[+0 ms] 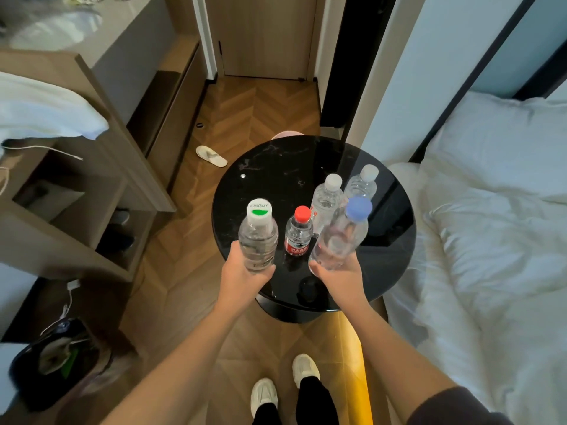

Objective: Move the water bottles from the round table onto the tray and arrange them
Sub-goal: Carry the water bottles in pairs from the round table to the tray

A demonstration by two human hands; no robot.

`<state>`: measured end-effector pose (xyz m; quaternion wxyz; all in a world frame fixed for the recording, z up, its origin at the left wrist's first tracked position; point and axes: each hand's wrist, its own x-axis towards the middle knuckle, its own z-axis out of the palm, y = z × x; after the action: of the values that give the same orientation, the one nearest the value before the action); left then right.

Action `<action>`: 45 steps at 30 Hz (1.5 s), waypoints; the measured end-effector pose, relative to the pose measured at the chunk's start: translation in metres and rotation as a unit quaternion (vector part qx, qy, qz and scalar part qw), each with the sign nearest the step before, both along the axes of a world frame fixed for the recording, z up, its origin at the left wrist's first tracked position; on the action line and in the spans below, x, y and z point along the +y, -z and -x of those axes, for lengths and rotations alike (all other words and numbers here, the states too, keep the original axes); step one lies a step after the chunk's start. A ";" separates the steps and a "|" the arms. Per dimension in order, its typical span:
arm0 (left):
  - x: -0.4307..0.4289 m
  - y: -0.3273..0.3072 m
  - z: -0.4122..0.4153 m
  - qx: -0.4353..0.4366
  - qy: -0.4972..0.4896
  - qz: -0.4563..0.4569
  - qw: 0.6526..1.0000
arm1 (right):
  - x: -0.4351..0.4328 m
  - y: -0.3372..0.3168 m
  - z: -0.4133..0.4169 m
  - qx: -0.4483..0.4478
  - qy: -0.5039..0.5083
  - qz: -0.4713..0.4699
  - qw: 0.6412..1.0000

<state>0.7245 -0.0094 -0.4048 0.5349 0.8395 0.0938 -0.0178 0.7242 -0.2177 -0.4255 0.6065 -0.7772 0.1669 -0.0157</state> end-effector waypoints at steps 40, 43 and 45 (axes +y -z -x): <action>-0.042 -0.162 0.433 -0.202 -0.775 -0.051 0.596 | 0.198 -0.152 0.210 -0.023 -0.752 -0.199 0.628; -0.058 -0.168 0.470 -0.195 -0.800 -0.079 0.563 | 0.199 -0.156 0.254 -0.054 -0.779 -0.181 0.598; -0.069 -0.172 0.491 -0.195 -0.816 -0.090 0.537 | 0.201 -0.162 0.280 -0.049 -0.798 -0.185 0.571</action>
<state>0.2334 -0.0779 -0.2329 0.2448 0.4262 0.6327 0.5984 0.4440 -0.0166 -0.2640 0.5108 -0.4645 -0.5520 0.4676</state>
